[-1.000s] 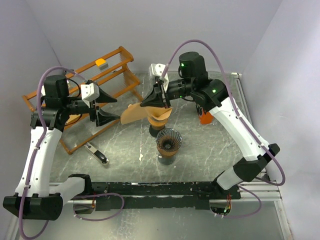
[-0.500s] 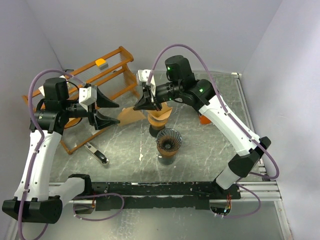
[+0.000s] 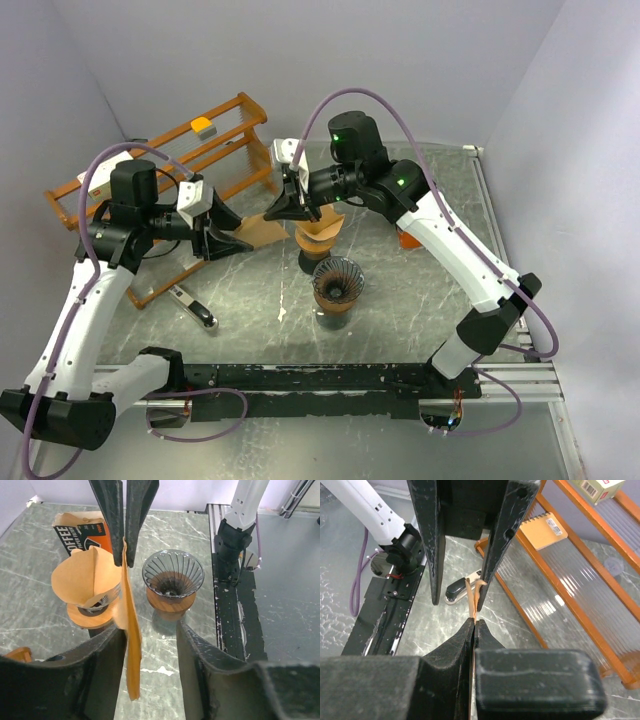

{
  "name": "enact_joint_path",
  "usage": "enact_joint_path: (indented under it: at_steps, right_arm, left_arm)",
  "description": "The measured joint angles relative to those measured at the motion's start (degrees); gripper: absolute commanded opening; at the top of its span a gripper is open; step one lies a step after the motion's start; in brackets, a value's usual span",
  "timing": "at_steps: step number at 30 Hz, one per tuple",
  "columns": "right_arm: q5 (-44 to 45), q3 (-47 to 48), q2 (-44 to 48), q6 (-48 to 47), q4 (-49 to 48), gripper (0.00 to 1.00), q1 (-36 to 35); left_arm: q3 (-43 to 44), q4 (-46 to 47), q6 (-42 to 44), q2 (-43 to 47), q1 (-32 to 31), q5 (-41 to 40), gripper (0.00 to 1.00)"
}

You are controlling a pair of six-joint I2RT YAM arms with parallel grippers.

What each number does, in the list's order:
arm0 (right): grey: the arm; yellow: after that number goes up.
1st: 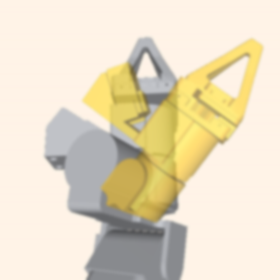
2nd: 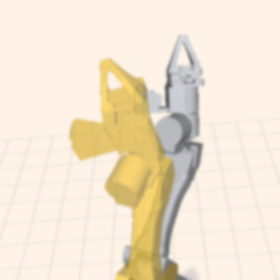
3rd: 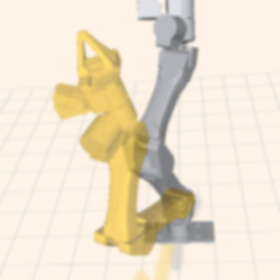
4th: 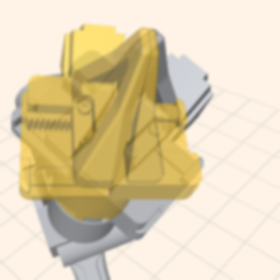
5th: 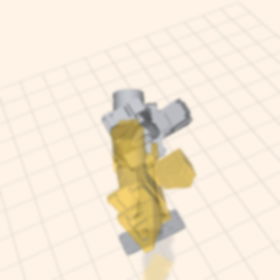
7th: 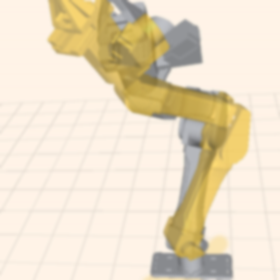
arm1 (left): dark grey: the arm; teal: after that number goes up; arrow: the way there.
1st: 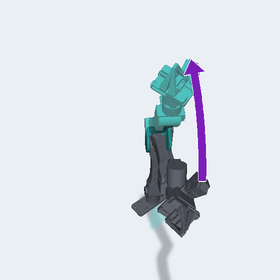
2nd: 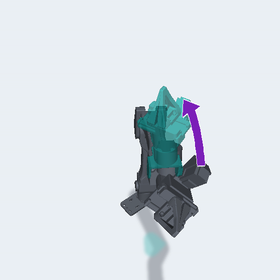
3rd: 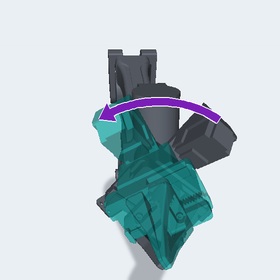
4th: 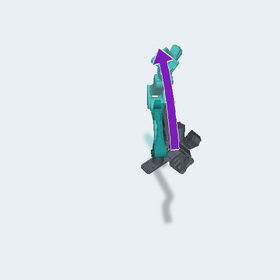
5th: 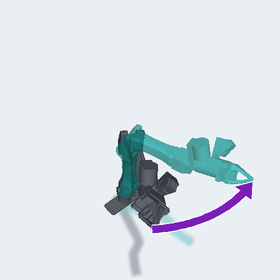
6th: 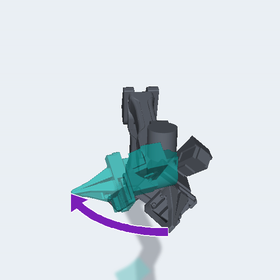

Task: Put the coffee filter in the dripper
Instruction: Place the coffee filter in the coffee dripper.

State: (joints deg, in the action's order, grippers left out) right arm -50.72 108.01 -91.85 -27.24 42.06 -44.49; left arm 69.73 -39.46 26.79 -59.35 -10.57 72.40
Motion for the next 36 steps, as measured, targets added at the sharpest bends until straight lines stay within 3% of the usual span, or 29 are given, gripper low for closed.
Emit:
enact_joint_path:
  at_steps: [9,11,16,20,23,30,33,36]
  right_arm:
    - [0.24,-0.76,0.48,1.57,-2.14,0.00,0.00]
    - [0.24,-0.79,0.48,1.81,-2.36,0.00,0.00]
    - [0.35,-2.05,1.25,2.10,-3.15,0.43,0.00]
    - [1.01,-7.34,3.93,2.40,-4.17,0.57,0.74]
    - [-0.22,-12.76,6.58,3.34,-5.99,0.61,3.26]
    - [-4.26,-19.39,7.48,6.88,-10.43,0.57,5.79]
    - [-5.97,-19.26,6.14,8.09,-12.44,0.45,5.03]
    - [-6.91,-19.06,4.42,8.98,-13.68,0.26,4.09]
  left_arm:
    - [-3.87,5.05,-4.48,-0.24,-1.07,-0.20,0.11]
    - [-3.91,5.92,-5.18,-0.26,-1.11,-0.17,0.07]
    - [-4.00,8.20,-6.82,-0.26,-1.16,-0.68,0.07]
    - [-4.00,8.87,-7.89,-0.17,-1.16,-1.62,0.07]
    - [-4.00,9.53,-9.09,0.07,-1.16,-1.84,0.07]
    - [-4.00,13.11,-13.57,0.20,-1.16,-1.90,0.07]
    - [-4.13,15.85,-16.33,0.20,-1.16,-1.90,0.07]
    - [-4.83,18.29,-18.60,0.20,-1.16,-1.92,0.07]
